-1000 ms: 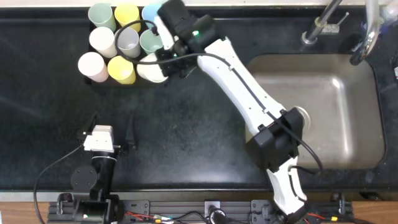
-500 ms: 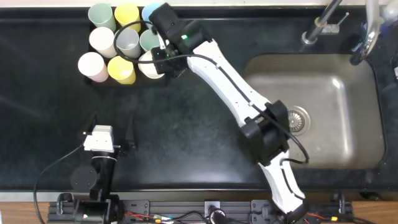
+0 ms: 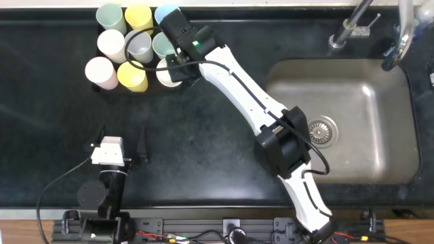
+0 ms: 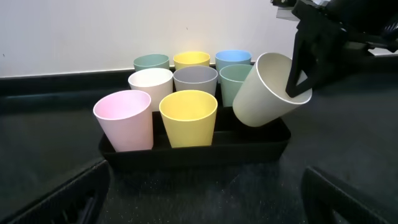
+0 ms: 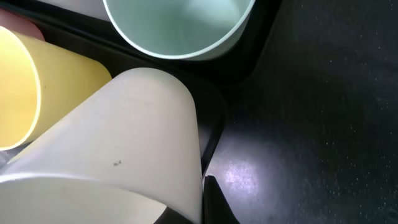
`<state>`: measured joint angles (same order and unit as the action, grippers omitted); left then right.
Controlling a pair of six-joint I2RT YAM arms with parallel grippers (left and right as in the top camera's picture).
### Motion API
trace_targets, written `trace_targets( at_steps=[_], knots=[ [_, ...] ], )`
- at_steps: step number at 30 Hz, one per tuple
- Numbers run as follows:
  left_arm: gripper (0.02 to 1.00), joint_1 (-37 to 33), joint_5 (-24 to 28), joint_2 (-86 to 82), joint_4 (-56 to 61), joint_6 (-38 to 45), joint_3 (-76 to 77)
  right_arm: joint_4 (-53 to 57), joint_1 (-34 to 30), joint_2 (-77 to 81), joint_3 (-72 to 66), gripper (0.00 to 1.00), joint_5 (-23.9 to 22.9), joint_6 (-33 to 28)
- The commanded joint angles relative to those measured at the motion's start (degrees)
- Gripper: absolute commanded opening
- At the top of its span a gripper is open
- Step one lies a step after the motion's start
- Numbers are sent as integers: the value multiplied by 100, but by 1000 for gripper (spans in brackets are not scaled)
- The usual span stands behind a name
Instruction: Store Cups
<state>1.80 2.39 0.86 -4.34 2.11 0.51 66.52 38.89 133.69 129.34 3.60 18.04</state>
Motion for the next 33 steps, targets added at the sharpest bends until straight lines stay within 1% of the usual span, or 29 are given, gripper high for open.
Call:
trace_targets(
  at_steps=[1,3,7,12,22,24,33],
  knots=[
    [1000,-35,72,-48,-22,90,-7,57,90,133,164,42,-144,44],
    [1000,-35,72,-48,-24,90,-7,96,90,136,164,42,-223,42],
    [1000,-35,72,-48,-24,90,-7,94,90,136,162,45,-221,39],
    [1000,-35,72,-48,-24,90,-7,98,98,166,162,104,-219,39],
    [1000,-35,72,-48,-24,90,-7,79,122,179,160,115,-219,39],
    [1000,-35,72,-48,-22,90,-7,72,122,179,160,141,-216,39],
    [1000,-35,72,-48,-22,90,-7,55,122,179,160,167,-214,39]
  ],
)
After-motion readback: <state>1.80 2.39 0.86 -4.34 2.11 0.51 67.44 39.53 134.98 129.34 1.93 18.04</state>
